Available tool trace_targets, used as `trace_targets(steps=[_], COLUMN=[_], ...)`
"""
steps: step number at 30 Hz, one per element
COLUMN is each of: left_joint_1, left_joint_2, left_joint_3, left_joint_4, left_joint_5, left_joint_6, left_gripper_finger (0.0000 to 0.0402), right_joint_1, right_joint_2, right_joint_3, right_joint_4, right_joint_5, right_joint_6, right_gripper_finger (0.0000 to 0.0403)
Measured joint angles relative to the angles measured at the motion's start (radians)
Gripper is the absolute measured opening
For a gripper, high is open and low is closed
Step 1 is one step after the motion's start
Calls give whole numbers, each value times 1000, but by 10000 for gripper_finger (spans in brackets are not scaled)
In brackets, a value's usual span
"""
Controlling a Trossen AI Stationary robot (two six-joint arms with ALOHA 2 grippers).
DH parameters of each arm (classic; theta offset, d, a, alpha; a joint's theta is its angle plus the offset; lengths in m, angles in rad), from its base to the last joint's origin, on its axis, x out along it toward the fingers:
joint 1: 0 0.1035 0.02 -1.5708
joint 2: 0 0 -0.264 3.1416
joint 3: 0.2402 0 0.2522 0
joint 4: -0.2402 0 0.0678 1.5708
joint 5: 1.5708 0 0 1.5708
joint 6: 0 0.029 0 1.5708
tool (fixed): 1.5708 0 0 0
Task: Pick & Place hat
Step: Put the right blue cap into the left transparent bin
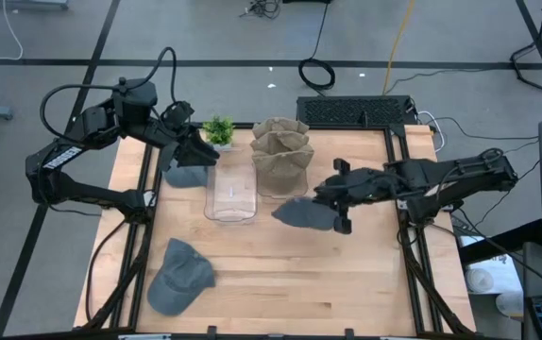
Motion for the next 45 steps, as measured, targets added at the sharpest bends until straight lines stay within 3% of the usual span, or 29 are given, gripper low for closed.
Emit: trace_targets(steps=[6, 24, 39, 45], left_joint_1=[0, 0, 0, 0], left_joint_2=[0, 0, 0, 0], left_joint_3=[0, 0, 0, 0], left_joint_4=[27, 233, 280, 352], left_joint_5=[0, 11, -3, -116], left_joint_6=[2, 53, 287, 364], left_gripper_finger=[182, 182, 182, 182], right_joint_1=[-11, -73, -82, -82], right_joint_2=[0, 0, 0, 0], right_joint_3=[62, 80, 80, 80], right_joint_4=[112, 400, 661, 745], right_joint_5=[54, 56, 46, -28], right_joint_6=[-62, -160, -228, -226], right_gripper_finger=[0, 0, 0, 0])
